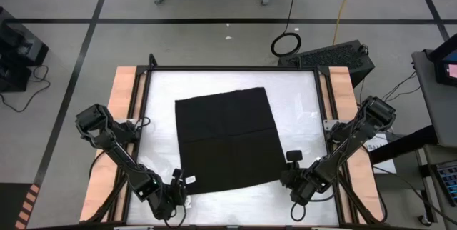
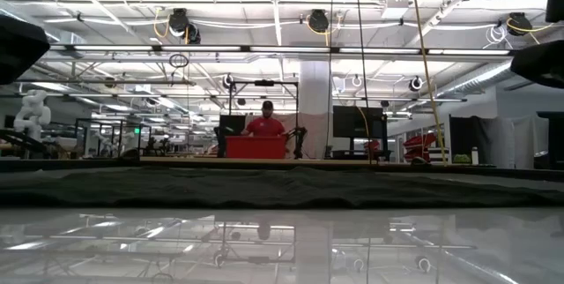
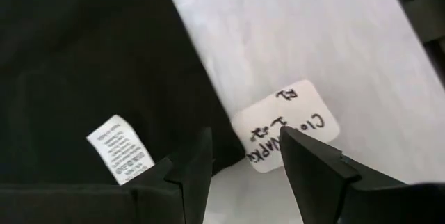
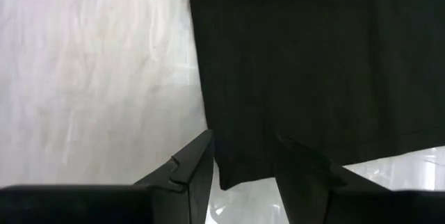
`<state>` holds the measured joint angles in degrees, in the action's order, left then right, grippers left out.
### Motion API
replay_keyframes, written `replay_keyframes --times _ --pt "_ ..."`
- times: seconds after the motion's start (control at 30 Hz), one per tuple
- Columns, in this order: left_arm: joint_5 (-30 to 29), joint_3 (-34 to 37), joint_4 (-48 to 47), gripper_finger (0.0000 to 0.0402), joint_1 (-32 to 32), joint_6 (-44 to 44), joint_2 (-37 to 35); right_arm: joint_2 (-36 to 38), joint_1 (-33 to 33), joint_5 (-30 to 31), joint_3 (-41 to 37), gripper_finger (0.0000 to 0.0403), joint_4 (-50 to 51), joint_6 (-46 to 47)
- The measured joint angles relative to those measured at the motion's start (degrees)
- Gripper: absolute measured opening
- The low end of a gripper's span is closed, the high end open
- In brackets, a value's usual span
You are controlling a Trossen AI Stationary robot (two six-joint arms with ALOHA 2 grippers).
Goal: Roll towel
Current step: Roll the black towel
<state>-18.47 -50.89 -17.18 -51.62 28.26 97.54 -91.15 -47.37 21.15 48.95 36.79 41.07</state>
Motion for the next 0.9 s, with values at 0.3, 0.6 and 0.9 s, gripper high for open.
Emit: replay_keyframes --times 0.3,0.6,0.9 --pt "1.5 0.0 -3.0 0.0175 1.7 1.4 0.0 0.0 0.0 0.1 -1.8 0.0137 -2.8 0.2" --pt "3.4 0.0 -3.1 0.0103 2.2 1.0 0.0 0.0 0.6 1.5 -1.8 0.0137 -2.8 -1.5" --pt "6.4 0.0 -3.5 0.0009 3.5 1.0 0.0 0.0 1.0 1.5 -1.8 0.0137 -2.8 -2.8"
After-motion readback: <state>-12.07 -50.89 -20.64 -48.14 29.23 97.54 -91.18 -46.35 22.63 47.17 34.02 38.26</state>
